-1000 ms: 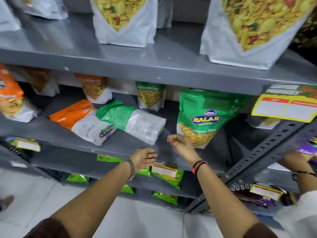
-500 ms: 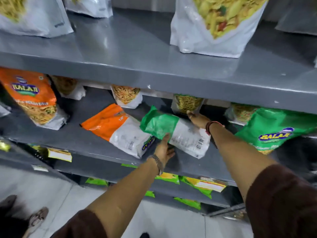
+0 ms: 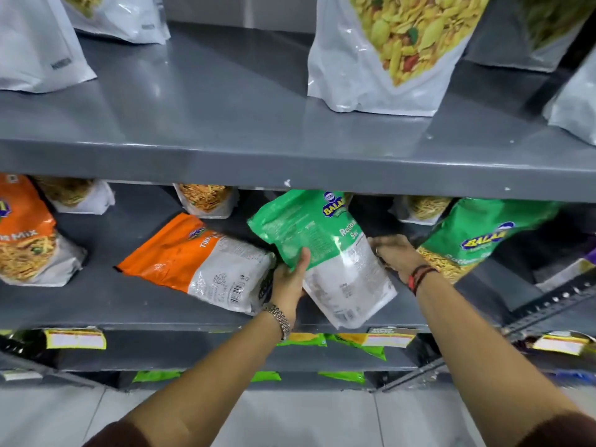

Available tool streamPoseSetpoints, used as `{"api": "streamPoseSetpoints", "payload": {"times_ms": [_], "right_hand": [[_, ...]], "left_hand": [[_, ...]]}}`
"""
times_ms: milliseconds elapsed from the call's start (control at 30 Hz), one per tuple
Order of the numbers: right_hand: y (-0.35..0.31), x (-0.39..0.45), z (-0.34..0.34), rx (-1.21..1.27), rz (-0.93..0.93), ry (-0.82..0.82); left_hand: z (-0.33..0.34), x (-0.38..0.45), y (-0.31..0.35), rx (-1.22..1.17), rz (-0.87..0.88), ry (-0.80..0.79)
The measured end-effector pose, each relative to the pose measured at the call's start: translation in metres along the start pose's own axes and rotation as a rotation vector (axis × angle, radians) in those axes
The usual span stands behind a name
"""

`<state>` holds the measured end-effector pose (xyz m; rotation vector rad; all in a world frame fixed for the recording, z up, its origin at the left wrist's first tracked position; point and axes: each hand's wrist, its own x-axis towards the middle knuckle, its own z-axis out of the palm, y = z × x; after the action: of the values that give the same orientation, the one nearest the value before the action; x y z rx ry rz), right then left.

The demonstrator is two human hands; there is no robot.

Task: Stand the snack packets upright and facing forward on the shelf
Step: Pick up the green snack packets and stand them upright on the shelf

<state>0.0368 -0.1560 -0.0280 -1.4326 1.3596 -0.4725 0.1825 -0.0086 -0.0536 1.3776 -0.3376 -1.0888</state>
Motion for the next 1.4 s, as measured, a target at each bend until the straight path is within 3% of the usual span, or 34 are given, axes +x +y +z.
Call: {"api": "streamPoseSetpoints", "payload": {"times_ms": [200,367,533,700,767,900,1033,1200,1400], "right_hand": [[0.0,-0.023,0.004,0.186,-0.123,0.164],[0.02,-0.021,0.013,0.151,-0.175,0.197],[0.026,-0.016,0.007,0.215,-0.105,0.152],[0.023,-0.027,-0.001,0.185,-0.061,0.119],[0.026,-0.037,0.0,0.164,-0.074,0.117],[0.042,-0.056,0.009,0.18,-0.06,0.127],[0.051,-0.072,0.029,0.211,-0.047,0.015],[0.053,-0.08,0.039,0.075,-0.144,-0.079],[0.054,-0.066,0.002,0.137,-0.057,0.117]], "left_hand": [[0.016,0.011,0.048,0.168,0.26,0.009],[0.014,0.014,0.046,0.413,0.288,-0.05],[0.003,0.005,0.032,0.451,0.058,-0.011],[0.019,-0.028,0.022,0.354,-0.234,-0.181],[0.031,-0.031,0.023,0.352,-0.262,-0.216],[0.048,-0.021,0.023,0.447,-0.169,-0.09],[0.058,-0.009,0.027,0.388,-0.095,-0.033],[0.062,0.007,0.028,0.401,-0.057,-0.006],[0.052,-0.009,0.002,0.332,-0.027,0.177]]}}
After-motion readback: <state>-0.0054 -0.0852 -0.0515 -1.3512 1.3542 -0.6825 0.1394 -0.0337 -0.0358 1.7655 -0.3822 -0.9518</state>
